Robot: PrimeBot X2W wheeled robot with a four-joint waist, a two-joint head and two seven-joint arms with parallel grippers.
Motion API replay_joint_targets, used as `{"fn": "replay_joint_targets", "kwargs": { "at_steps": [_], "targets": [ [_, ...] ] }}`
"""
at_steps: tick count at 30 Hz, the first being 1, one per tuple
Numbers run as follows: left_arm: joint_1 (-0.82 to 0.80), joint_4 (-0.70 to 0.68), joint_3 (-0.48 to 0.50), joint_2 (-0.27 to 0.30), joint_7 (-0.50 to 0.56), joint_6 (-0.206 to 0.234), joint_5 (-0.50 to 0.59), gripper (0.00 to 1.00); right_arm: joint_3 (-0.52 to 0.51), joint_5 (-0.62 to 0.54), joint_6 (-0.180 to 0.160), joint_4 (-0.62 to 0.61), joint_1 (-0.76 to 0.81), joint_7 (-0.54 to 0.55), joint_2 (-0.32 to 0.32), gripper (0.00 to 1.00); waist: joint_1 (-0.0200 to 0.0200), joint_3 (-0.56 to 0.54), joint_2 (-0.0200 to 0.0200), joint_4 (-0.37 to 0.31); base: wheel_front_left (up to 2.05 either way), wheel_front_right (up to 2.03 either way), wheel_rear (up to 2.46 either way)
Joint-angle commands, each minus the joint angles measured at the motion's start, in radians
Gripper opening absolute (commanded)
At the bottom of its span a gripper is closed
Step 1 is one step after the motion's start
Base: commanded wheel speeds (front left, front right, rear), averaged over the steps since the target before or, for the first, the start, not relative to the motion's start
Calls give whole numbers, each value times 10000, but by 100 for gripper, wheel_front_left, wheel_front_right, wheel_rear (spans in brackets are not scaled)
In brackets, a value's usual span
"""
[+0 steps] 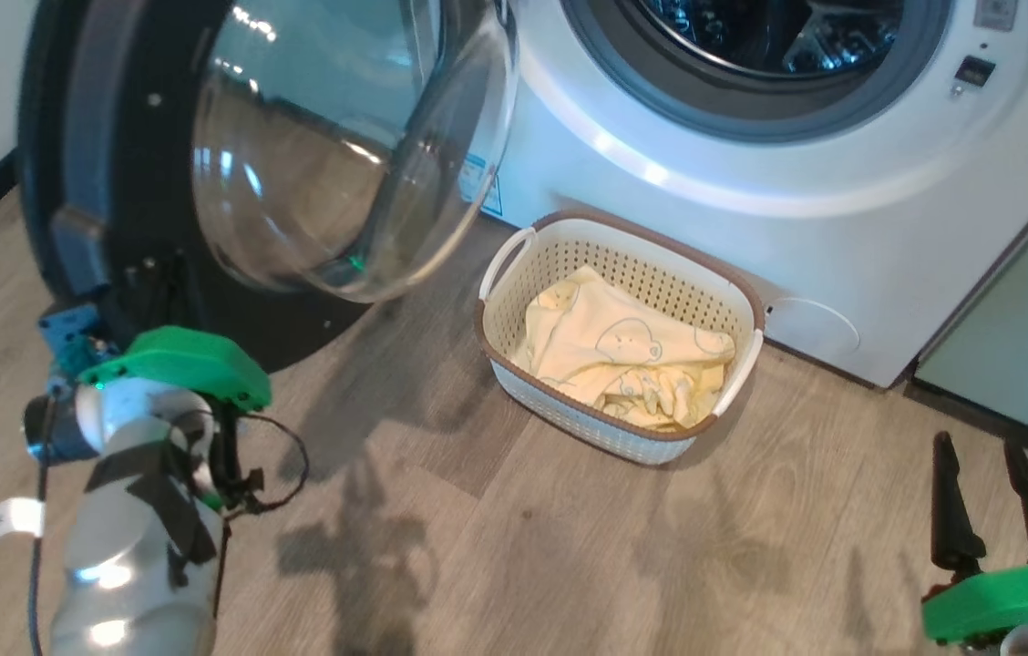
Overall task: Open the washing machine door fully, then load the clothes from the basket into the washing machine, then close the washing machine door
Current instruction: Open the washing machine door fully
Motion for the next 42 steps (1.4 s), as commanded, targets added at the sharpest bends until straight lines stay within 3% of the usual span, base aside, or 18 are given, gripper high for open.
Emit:
{"fn": "replay_joint_targets", "kwargs": {
  "at_steps": [1, 11, 29, 34, 42],
  "targets": [
    [-565, -209, 629, 374, -91, 77, 116, 0, 249, 61, 16, -314, -428, -95, -286, 100, -1, 160, 0, -45, 0, 0, 0],
    [-884, -399, 1797, 134, -91, 238, 323, 0, 298, 74, 16, -348, -720, -95, -498, 100, -1, 729, 0, -13, 0, 0, 0],
    [-1686, 43, 3361, 56, -92, -74, 887, 0, 457, 107, 16, -367, -1127, -95, -701, 100, -1, 1273, 0, -71, 0, 0, 0],
    [-1777, 187, 3603, 79, -92, -208, 1099, 0, 478, 126, 16, -339, -1133, -95, -705, 100, -1, 1220, 0, -124, 0, 0, 0],
    [-1120, -105, 3167, -132, -92, -936, 1728, 0, 497, 113, 16, -286, -858, -95, -469, 100, -1, 462, 0, -362, 0, 0, 0]
  ]
}}
